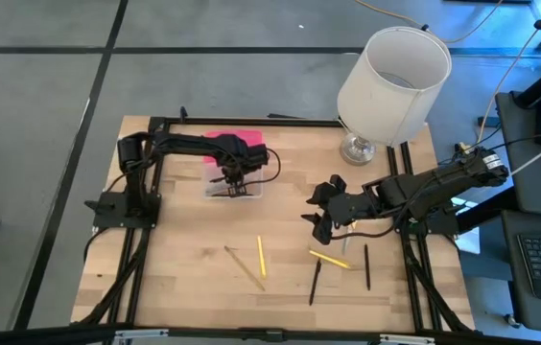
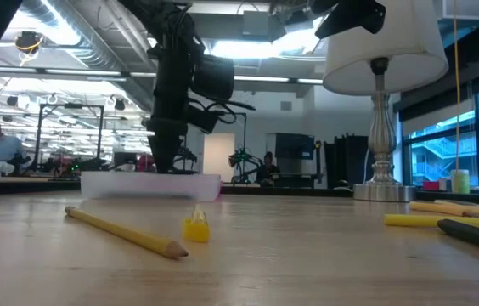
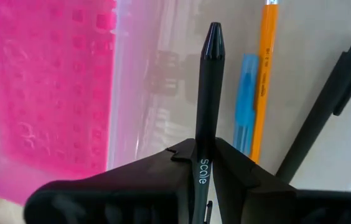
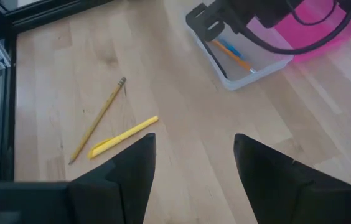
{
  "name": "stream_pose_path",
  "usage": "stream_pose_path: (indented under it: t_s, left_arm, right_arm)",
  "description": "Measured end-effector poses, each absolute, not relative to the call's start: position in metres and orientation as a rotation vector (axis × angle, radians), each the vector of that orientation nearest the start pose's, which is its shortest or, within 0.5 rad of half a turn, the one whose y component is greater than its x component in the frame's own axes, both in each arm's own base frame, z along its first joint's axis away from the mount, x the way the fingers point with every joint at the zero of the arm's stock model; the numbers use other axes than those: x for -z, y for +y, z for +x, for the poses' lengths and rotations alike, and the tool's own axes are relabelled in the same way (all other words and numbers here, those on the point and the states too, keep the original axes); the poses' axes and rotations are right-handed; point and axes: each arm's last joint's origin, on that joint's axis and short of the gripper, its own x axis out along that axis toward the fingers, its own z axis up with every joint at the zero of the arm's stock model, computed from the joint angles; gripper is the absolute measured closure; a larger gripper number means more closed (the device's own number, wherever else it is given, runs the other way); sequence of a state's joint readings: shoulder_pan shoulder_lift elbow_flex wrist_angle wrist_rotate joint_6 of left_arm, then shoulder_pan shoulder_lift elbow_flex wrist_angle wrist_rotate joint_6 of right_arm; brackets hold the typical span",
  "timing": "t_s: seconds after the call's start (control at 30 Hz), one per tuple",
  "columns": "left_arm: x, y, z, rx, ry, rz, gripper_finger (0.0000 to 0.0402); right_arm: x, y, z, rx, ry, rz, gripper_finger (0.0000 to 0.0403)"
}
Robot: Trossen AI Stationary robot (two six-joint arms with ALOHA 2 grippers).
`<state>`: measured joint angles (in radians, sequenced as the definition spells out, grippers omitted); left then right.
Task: Pick & place school supplies into a supply box
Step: Put the black pen into the pink supply box, then put the yellow pen into the pink supply box
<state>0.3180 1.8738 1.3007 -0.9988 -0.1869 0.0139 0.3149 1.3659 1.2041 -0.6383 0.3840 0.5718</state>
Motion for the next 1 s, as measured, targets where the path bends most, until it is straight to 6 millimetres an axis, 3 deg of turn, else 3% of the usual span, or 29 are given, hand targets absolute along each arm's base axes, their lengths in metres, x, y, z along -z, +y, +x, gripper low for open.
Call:
stream_pose_path:
  t_s: [0.5,0.83,1.0]
  left_arm:
    - [-0.175,0.11,0.32,-0.384,1.582,-0.091,0.035]
    - [-0.175,0.11,0.32,-0.373,1.584,-0.102,0.0314]
    - [-0.191,0.108,0.315,-0.397,1.535,-0.118,0.0307]
  right_arm:
    - [-0.309,0.08,0.269,0.185,0.806,0.297,0.0182]
    - [-0.299,0.08,0.254,0.242,0.981,0.37,0.0182]
    - [-0.294,0.089,0.242,0.212,1.102,0.361,0.0182]
